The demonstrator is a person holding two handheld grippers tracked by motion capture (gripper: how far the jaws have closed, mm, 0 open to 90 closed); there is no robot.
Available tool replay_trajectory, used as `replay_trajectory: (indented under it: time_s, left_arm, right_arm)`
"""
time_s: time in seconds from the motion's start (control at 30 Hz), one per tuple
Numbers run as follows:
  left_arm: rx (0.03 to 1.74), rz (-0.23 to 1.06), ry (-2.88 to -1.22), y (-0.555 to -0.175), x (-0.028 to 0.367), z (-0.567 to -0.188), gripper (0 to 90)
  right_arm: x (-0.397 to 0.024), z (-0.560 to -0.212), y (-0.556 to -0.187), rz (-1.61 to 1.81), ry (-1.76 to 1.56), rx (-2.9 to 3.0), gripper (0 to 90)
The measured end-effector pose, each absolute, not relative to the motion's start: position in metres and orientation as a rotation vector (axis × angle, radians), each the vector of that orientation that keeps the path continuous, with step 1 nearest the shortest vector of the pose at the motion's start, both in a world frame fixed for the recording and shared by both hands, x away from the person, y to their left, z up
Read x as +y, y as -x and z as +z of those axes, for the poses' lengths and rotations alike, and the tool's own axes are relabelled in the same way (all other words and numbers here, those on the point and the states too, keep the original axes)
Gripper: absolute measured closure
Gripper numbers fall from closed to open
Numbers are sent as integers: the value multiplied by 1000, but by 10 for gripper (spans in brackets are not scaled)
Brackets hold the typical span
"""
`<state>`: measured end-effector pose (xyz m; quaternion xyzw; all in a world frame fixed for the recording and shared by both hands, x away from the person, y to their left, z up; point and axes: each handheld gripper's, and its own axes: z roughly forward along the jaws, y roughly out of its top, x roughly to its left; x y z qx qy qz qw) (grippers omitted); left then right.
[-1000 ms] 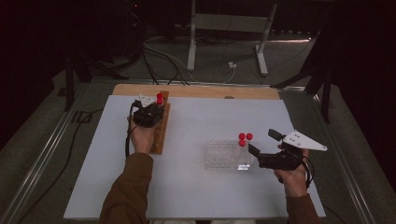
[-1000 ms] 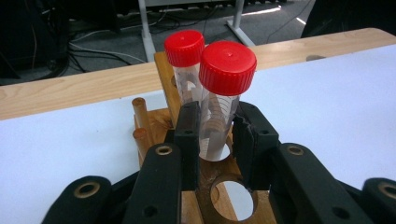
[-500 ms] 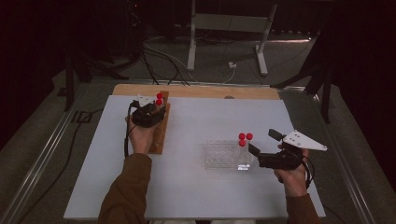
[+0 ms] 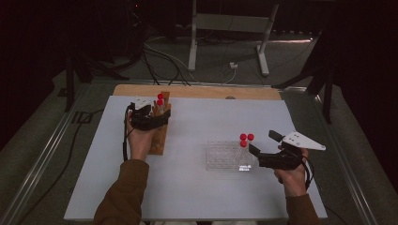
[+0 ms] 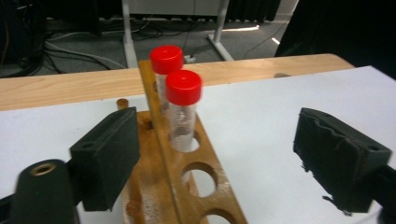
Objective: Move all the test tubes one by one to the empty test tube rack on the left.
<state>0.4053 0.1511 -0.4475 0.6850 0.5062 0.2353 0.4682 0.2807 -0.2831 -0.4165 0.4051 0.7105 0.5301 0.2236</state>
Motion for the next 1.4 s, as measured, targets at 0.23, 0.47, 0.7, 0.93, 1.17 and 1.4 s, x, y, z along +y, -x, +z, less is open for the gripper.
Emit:
replay_trajectory:
  time_s: [0.23, 0.47, 0.7, 0.93, 1.17, 1.4]
  left_arm:
    - [1197, 527, -1690, -388, 148, -444, 12]
    - [1168, 522, -1660, -368, 152, -437, 6]
    - [1135, 525, -1656, -352, 153, -431, 6]
    - [1113, 515, -1642, -337, 154, -430, 7]
    - [1097, 505, -1633, -327, 154, -431, 7]
    - [1078, 491, -1627, -323, 151, -428, 7]
  right_arm:
    - [-288, -417, -286, 1446, -1139, 1939, 134]
    - [-288, -425, -293, 1414, -1130, 1970, 280]
    - [-285, -435, -298, 1387, -1115, 1994, 435]
    - [-286, -443, -302, 1367, -1108, 2021, 514]
    - [-286, -451, -305, 1359, -1094, 2054, 578]
    - [-281, -457, -309, 1320, -1083, 2086, 642]
